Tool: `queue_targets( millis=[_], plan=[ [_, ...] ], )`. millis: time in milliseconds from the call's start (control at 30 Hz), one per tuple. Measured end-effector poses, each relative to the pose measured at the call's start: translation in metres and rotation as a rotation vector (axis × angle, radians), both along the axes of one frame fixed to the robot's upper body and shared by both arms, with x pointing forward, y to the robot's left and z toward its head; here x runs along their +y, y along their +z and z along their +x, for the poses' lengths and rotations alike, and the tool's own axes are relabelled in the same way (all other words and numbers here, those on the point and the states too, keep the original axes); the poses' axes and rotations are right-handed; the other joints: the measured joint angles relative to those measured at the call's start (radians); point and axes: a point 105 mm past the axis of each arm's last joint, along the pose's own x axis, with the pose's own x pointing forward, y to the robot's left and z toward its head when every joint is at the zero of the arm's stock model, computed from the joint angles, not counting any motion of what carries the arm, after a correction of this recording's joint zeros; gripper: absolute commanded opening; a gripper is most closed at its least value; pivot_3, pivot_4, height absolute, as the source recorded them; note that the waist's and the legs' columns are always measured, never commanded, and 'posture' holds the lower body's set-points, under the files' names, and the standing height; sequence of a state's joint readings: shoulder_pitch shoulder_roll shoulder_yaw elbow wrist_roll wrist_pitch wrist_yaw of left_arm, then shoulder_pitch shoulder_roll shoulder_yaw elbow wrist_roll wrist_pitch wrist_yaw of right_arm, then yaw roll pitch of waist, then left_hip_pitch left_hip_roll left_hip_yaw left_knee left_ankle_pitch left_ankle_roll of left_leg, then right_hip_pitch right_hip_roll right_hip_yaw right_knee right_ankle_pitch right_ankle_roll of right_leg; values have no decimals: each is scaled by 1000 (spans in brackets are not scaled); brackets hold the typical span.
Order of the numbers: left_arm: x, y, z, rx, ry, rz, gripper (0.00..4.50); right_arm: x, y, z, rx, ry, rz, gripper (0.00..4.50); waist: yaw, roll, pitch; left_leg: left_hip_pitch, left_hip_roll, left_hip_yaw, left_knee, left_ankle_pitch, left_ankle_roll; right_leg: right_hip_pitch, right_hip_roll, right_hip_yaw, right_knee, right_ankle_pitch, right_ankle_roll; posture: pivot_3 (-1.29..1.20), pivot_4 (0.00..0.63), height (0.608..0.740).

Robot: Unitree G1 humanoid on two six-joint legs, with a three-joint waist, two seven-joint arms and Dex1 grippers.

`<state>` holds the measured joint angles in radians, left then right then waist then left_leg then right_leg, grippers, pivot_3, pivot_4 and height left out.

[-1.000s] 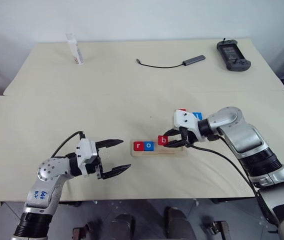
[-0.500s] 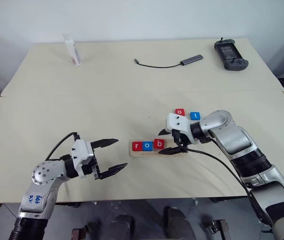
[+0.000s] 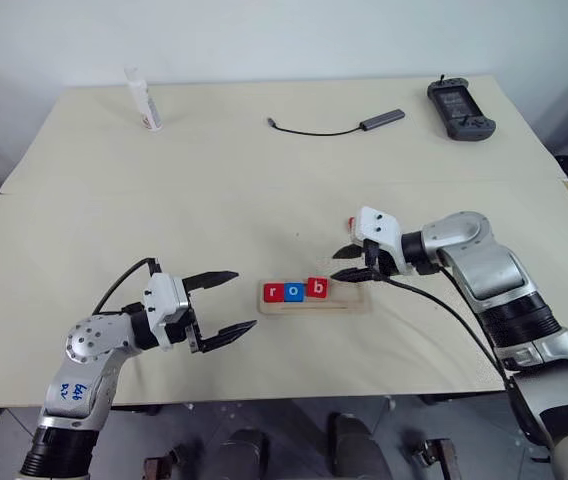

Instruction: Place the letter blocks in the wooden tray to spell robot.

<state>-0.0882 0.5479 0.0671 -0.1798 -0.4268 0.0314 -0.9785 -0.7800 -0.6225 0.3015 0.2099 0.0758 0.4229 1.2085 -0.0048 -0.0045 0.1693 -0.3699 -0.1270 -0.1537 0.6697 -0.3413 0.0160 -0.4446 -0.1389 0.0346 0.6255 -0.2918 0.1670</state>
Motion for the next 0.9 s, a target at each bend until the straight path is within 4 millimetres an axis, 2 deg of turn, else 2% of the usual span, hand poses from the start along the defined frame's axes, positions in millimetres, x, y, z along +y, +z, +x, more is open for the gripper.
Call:
queue_targets(
  millis=[100,400,900],
  plan=[
    [0,1,0,-4,-1,0,4500,2,-1,2,-17,3,-1,50,0,0,0,0,0,0,0,0,0,0,0,0,0,0,0,0,150,740],
    [0,1,1,-4,1,-1,4500,17,-3,-4,-21,54,-1,50,0,0,0,0,0,0,0,0,0,0,0,0,0,0,0,0,150,740],
    [-3,2,2,-9,-1,-5,4500,24,-12,-18,21,105,-18,50,0,0,0,0,0,0,0,0,0,0,1,0,0,0,0,0,150,740]
  ],
)
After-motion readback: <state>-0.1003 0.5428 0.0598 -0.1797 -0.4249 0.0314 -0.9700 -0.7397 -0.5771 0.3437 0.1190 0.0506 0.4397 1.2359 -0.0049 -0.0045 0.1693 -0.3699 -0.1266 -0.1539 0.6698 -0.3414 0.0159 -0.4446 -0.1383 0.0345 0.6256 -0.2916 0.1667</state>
